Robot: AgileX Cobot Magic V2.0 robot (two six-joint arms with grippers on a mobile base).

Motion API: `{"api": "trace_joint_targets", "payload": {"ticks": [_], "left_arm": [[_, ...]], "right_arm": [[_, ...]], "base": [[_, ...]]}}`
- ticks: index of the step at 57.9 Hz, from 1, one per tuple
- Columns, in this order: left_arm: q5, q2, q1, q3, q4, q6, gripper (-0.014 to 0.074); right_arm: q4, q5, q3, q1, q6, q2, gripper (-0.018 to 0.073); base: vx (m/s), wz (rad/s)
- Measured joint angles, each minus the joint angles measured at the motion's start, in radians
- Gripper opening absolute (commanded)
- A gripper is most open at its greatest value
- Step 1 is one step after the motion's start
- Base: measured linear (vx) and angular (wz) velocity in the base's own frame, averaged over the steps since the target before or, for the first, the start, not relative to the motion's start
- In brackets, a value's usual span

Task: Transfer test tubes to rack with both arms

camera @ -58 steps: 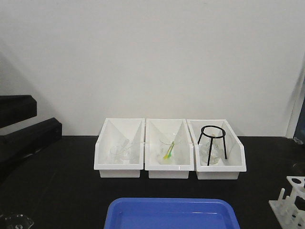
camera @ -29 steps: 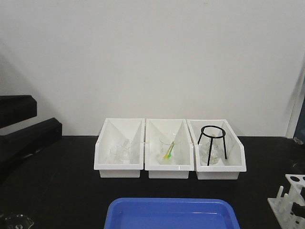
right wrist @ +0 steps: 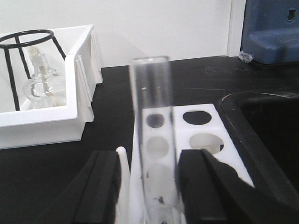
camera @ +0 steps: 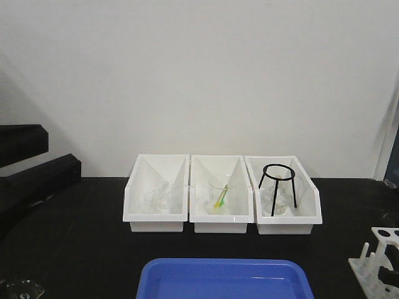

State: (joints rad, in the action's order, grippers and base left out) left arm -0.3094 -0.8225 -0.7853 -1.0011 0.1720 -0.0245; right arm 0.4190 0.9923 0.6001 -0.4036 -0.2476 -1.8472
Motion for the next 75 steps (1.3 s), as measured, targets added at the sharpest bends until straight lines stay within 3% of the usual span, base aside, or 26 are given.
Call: {"api": "trace_joint_targets", "payload": {"ticks": [15,29,34,39,45,50,55,65,75], "left_arm": [[-0.001,0.000,0.000,0.000,0.000,0.001,0.0403],[-0.007,0.000,0.000,0.000,0.000,0.001,0.0403],[-0.012,0.000,0.000,0.000,-0.002,0.001,0.0401],[-0.024,0.000,0.000,0.000,-0.002,0.001,0.0376],[-0.033,0.000,0.000,0.000,-0.004,0.001,0.0292],[-0.044,0.000,0.000,0.000,-0.004,0.001,0.0148],[-0.066,0.000,0.000,0.000,-0.005,0.002,-0.0024],[-0.119,0.000,0.000,0.000,-0.005,0.002,-0.0022],[-0.169,0.000,0.000,0.000,-0.005,0.002,-0.0020]], "right_arm": [[-0.009,0.120,0.000,0.000,0.000,0.013,0.0429],[-0.096,0.136,0.000,0.000,-0.002,0.175,0.0423],[-0.094,0.136,-0.001,0.000,-0.018,0.254,0.0383],[-0.061,0.131,-0.002,0.000,-0.109,0.367,0.0288],[-0.001,0.038,-0.002,0.000,-0.245,0.516,0.0125],[0.069,-0.101,-0.003,0.000,-0.334,0.649,-0.0015],[0.159,-0.255,-0.005,0.000,-0.395,0.774,-0.0013],[0.270,-0.503,-0.009,0.000,-0.464,0.948,-0.0011],[0.360,-0.553,-0.009,0.000,-0.516,1.067,-0.0008]], "base": [[0.00,0.00],[0.00,0.00],[0.00,0.00],[0.00,0.00],[0.00,0.00],[0.00,0.00],[0.00,0.00],[0.00,0.00],[0.00,0.00]]}}
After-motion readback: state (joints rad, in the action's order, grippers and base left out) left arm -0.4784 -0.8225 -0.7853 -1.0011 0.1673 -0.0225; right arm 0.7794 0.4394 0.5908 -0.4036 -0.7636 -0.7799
